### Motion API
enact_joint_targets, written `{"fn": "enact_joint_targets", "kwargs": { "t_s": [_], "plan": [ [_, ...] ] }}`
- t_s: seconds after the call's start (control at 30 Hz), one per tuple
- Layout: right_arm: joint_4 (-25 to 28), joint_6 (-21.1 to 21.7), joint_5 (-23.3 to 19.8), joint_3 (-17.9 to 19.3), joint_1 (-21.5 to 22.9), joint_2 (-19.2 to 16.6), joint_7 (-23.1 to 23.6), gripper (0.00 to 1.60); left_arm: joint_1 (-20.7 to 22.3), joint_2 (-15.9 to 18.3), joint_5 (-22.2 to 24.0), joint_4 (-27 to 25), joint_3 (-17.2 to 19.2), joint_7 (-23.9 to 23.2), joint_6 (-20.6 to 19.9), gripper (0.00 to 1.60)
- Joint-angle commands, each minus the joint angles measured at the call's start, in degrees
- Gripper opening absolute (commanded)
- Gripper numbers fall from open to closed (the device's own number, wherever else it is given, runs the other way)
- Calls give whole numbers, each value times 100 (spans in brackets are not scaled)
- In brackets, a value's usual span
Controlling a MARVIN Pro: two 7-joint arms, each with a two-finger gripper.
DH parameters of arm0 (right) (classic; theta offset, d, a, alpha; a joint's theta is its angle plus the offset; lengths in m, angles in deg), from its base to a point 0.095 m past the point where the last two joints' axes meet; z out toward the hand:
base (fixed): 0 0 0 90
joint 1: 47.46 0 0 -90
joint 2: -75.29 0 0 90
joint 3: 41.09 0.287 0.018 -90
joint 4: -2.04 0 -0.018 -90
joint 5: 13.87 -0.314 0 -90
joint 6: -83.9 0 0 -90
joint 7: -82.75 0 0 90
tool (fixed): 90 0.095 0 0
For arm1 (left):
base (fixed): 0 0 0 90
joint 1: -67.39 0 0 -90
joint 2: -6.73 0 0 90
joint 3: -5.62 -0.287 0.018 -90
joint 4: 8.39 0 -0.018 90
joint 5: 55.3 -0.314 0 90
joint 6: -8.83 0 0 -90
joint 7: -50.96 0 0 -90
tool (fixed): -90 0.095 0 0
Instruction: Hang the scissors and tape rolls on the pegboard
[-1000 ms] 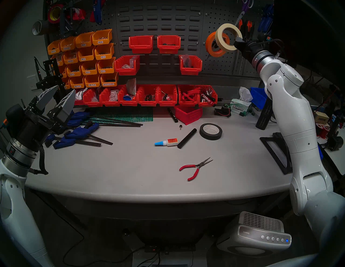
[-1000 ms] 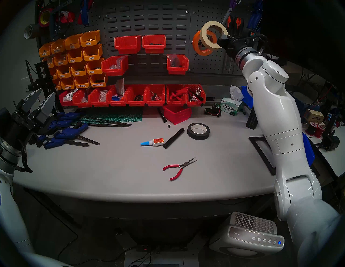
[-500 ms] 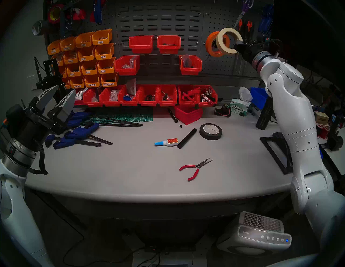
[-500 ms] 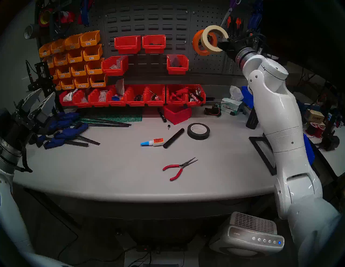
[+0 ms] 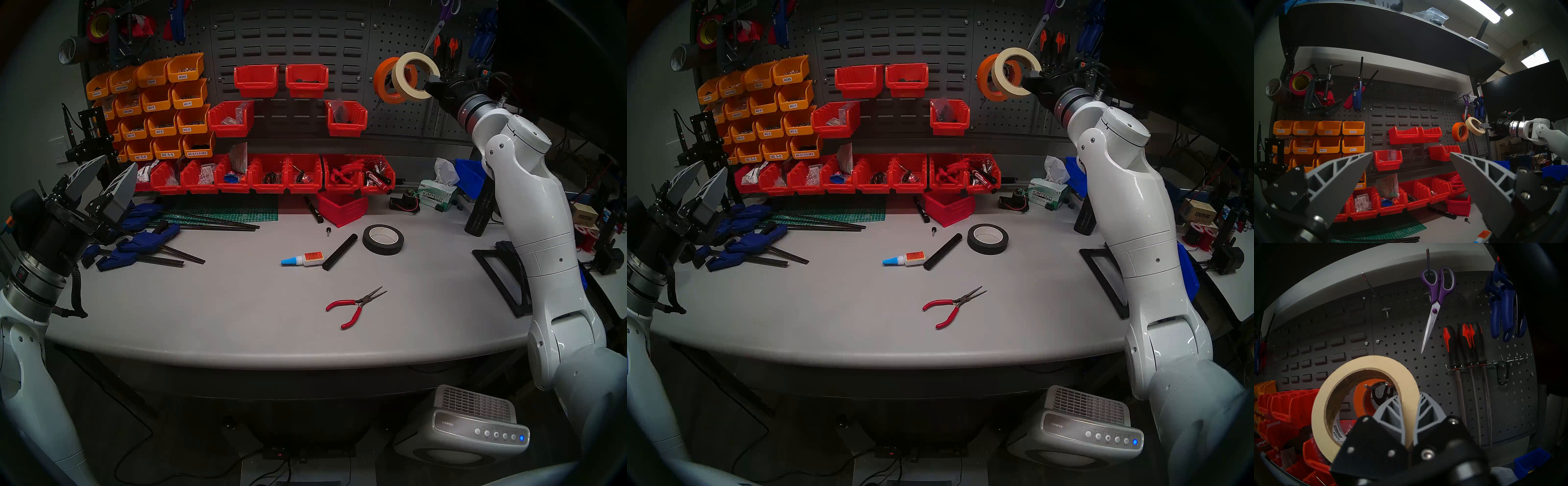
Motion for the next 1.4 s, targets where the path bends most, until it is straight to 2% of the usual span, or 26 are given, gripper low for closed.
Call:
{"fn": "enact_joint_targets", "kwargs": {
  "t_s": [0.0,0.5,0.83,1.37],
  "plan": [
    [-22,-157,9,35,387,117,57,0,57,-1,51,-111,10,8,11,160],
    [-355,-167,142,30,697,208,99,0,57,1,48,-107,9,5,13,160],
    [-488,-95,196,-17,738,226,185,0,58,-1,51,-110,10,7,11,160],
    [-755,-127,333,-172,900,453,198,0,57,-1,51,-110,9,7,11,160]
  ]
}}
